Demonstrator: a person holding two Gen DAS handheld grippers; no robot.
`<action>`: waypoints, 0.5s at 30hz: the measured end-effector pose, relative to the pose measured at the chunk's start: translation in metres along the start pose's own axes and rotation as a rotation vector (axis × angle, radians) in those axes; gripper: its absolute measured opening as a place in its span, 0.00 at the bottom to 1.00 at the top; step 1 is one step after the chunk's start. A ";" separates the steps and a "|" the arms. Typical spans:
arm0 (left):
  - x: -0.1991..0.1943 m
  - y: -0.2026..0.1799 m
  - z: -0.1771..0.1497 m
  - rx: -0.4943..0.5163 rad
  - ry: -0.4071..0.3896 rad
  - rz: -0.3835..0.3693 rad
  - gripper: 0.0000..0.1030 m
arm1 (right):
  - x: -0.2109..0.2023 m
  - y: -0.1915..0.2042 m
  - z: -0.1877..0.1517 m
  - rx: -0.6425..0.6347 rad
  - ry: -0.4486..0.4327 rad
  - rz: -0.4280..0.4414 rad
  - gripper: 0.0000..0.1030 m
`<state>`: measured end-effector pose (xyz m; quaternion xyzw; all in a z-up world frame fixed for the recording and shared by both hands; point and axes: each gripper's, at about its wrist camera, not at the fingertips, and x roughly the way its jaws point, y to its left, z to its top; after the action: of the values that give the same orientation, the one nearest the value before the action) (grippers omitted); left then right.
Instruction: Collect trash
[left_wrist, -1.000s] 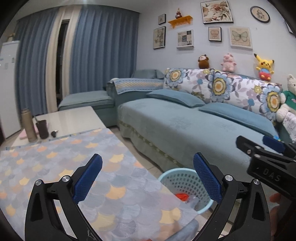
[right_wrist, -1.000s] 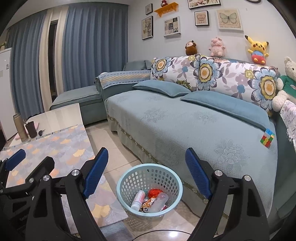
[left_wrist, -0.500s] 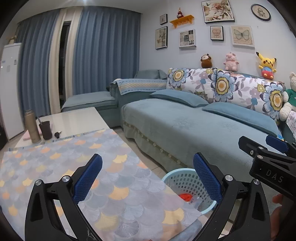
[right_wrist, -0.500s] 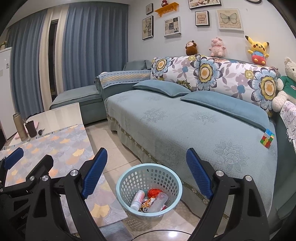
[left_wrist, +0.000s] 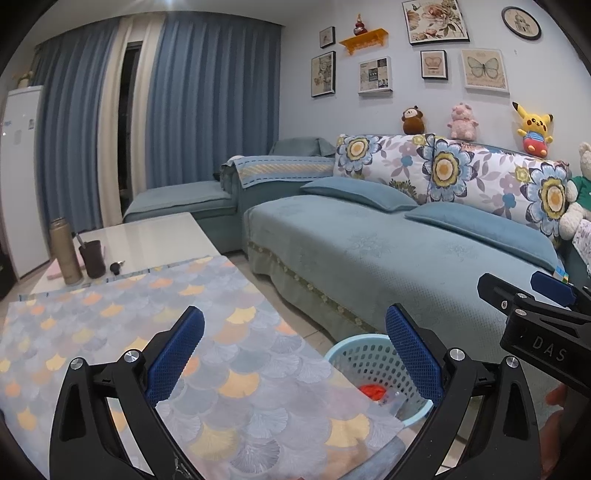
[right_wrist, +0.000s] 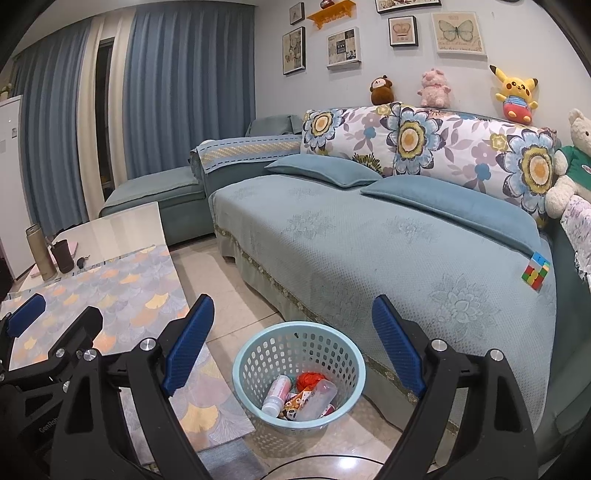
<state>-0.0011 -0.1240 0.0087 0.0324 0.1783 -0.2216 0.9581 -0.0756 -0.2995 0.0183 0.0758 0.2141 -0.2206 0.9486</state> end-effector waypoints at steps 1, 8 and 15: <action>0.000 0.000 0.000 0.002 -0.001 0.002 0.93 | 0.000 -0.001 0.000 0.001 0.001 0.000 0.80; 0.003 0.001 0.000 -0.005 0.003 0.010 0.93 | 0.002 -0.001 0.000 0.004 0.007 0.002 0.80; 0.003 0.003 -0.001 -0.006 0.002 0.011 0.93 | 0.004 -0.001 0.000 0.007 0.012 0.005 0.80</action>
<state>0.0024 -0.1228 0.0067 0.0308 0.1797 -0.2159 0.9593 -0.0732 -0.3014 0.0162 0.0807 0.2186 -0.2187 0.9476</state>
